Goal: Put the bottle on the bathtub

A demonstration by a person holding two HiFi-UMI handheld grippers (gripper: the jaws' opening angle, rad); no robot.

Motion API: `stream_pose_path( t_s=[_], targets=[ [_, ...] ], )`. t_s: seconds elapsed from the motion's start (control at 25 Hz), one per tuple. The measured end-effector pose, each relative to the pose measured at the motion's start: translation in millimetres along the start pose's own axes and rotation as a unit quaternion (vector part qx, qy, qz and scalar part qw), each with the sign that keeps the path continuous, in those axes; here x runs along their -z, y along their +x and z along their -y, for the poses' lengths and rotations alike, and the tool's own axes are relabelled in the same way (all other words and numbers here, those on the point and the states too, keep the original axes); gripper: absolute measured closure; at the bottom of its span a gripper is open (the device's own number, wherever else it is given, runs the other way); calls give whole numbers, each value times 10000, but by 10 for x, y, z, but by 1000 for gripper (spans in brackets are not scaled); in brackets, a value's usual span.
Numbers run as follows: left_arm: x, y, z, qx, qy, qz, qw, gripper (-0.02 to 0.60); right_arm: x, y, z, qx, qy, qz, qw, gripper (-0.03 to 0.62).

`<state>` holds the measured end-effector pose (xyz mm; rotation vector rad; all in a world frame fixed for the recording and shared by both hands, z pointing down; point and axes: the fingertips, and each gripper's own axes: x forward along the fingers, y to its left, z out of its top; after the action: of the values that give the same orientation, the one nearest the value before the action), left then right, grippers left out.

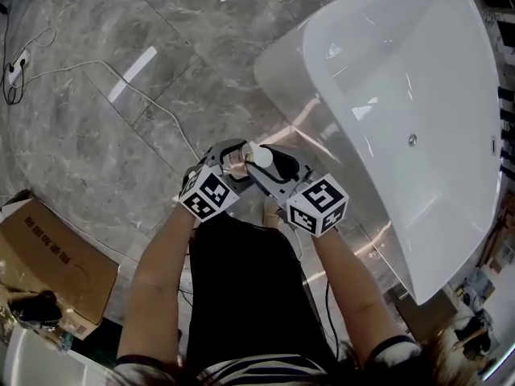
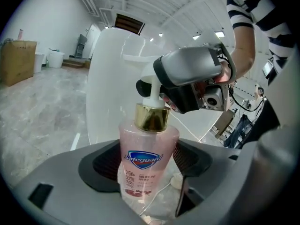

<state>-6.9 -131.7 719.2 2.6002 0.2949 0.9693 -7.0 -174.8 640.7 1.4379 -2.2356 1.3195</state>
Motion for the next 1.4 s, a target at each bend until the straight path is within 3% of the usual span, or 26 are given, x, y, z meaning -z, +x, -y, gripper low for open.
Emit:
stream_pose_path(
  t_s=[0.24, 0.52, 0.8, 1.4],
  targets=[
    [294, 175, -234, -109, 32, -202, 9997, 241, 210, 275, 168, -17, -296, -196, 9994, 395],
    [584, 424, -418, -83, 44, -413, 9991, 241, 468, 472, 439, 170, -299, -261, 9991, 393],
    [780, 594, -669, -441, -368, -274, 9980, 244, 639, 682, 758, 492, -314, -267, 9979, 391],
    [1053, 555, -713, -477, -649, -337, 9962, 244, 802, 1070, 1115, 854, -100, -307, 9958, 390]
  ],
)
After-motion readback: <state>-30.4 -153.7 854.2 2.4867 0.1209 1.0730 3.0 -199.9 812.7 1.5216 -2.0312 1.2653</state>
